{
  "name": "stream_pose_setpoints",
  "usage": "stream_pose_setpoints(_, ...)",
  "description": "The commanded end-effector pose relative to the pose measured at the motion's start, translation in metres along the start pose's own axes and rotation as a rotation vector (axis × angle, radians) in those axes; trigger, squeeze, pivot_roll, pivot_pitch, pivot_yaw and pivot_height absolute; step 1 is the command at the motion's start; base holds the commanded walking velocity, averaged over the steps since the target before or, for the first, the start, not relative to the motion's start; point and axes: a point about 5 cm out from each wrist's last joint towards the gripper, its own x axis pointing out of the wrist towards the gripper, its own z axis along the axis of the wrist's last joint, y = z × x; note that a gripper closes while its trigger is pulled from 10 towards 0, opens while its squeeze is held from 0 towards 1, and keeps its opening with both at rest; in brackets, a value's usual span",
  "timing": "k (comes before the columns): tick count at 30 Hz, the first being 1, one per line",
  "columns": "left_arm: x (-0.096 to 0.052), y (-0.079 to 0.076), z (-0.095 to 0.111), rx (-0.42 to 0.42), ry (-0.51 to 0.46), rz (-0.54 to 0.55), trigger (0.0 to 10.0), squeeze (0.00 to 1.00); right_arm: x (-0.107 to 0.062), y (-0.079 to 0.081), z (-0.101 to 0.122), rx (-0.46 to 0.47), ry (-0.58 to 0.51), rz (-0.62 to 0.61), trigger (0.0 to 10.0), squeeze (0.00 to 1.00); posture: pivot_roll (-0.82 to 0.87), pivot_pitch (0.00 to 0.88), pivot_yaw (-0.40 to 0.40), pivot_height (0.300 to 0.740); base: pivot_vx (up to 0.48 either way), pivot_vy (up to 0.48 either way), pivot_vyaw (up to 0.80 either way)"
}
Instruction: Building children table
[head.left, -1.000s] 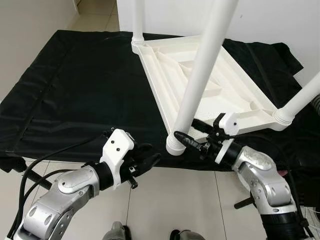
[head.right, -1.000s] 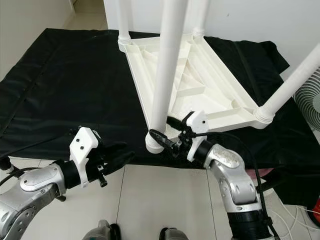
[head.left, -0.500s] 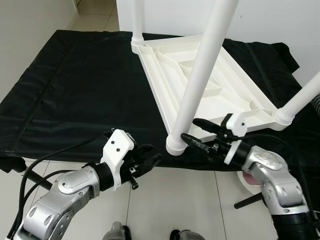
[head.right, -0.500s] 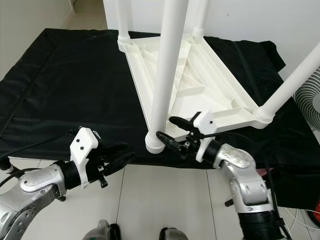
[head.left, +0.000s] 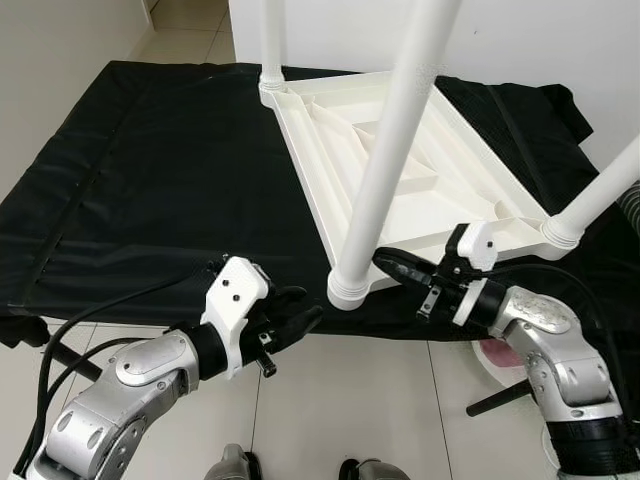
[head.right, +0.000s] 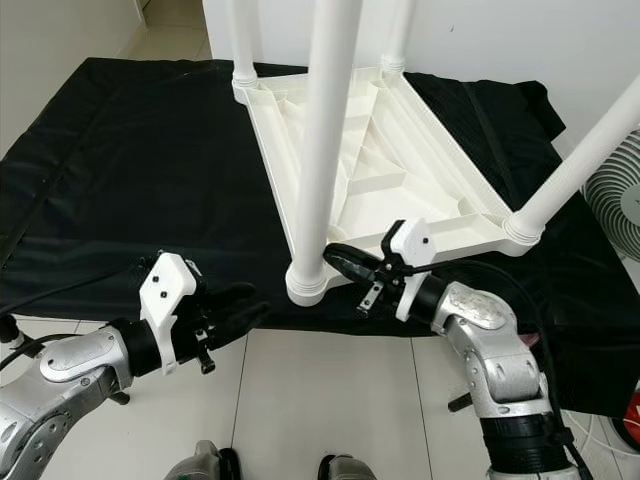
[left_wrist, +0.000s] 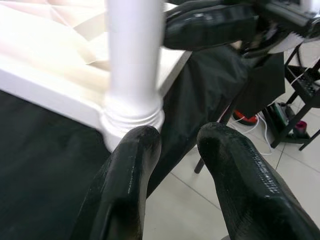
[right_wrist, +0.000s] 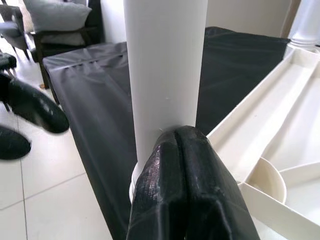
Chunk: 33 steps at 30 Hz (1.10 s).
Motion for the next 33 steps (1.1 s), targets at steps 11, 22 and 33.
stream_pose_setpoints(11,0.007,-0.01,-0.003,-0.015,0.002,-0.069,10.0,0.0,0.078,0.016,-0.002,0.059,-0.104,0.044,10.0,0.0,-0.04,0.138,-0.01,0.74,0.0,0.0,0.0)
stream_pose_setpoints(22,0.014,-0.004,0.0,0.0,-0.04,-0.003,10.0,0.0,0.066,0.009,-0.002,0.08,-0.134,-0.04,10.0,0.0,-0.05,0.14,0.002,0.74,0.0,0.0,0.0)
stream_pose_setpoints(33,0.059,0.01,-0.007,0.007,-0.048,0.175,10.0,0.0,0.026,-0.007,0.002,0.13,-0.269,-0.487,10.0,0.0,-0.07,0.131,0.008,0.74,0.0,0.0,0.0)
